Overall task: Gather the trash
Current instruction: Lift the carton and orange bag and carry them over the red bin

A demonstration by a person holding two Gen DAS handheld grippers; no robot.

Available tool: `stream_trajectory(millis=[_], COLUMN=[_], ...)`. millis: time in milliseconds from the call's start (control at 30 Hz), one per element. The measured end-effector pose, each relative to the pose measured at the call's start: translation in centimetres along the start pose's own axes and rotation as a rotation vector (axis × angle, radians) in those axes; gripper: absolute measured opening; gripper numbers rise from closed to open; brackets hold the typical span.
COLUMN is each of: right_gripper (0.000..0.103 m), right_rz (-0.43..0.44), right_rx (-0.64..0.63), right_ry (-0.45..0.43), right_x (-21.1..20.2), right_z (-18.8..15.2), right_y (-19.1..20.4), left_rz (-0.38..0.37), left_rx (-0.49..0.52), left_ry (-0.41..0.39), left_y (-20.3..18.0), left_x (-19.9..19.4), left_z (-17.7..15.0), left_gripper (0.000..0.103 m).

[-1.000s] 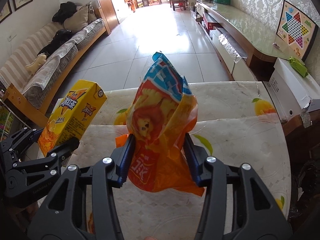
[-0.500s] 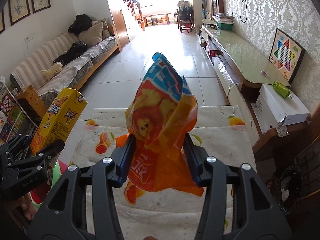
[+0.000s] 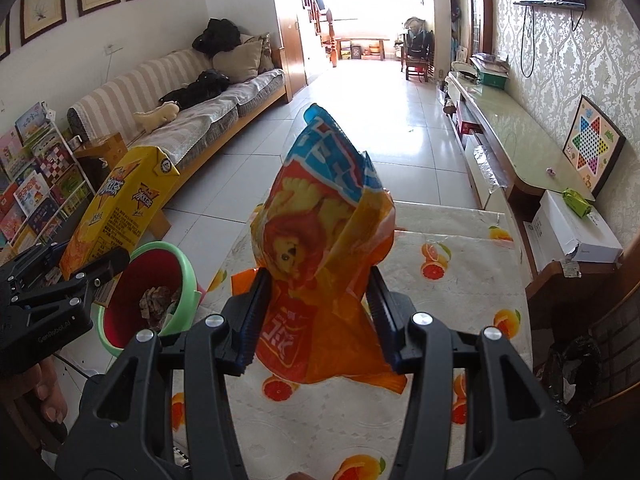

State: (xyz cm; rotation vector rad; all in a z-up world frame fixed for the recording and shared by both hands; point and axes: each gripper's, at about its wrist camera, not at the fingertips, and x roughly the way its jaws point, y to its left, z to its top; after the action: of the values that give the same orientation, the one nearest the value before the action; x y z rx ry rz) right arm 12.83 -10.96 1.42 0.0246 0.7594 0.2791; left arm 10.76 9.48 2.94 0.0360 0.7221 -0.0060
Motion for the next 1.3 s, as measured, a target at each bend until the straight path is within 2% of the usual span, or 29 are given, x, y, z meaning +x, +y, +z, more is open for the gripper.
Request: stream_trajectory(millis=[367, 767, 967, 1067, 1133, 1300], right_gripper=[0.047, 0.047, 0.047, 0.047, 0.047, 0.047], right_rz=[0.042, 0.093, 0.120, 0.133, 0.140, 0.156], right_rx=[-0.076, -0.137, -0.160, -0.172, -0.178, -0.194], right_ry=[0.000, 0.025, 0.040, 0.046, 0.052, 0.067], right_x=[-0.1, 2.5, 4.0, 4.7, 5.0, 5.9], right_z=[0.4, 1.1, 1.5, 1.5, 1.4, 1.2], right_y=[4.6, 9.8, 12.2, 13.2, 14.1, 15.2], left_rz=[0.058, 0.131, 0.157, 0.158, 0.158, 0.165], left_rx=[-0.079, -0.188, -0.206, -0.212, -0.217, -0.237], left_ry=[0.001, 0.070, 0.095, 0.108, 0.105, 0.100], left_y=[5.3, 12.8, 15.1, 15.8, 16.4, 17.2], left_x=[-1.6, 0.9, 1.8, 2.3, 2.4, 2.1], left_z=[-2.2, -3.9, -4.5, -4.6, -4.7, -5.0], left_gripper=[0.058, 0.058, 0.059, 0.061, 0.074, 0.077])
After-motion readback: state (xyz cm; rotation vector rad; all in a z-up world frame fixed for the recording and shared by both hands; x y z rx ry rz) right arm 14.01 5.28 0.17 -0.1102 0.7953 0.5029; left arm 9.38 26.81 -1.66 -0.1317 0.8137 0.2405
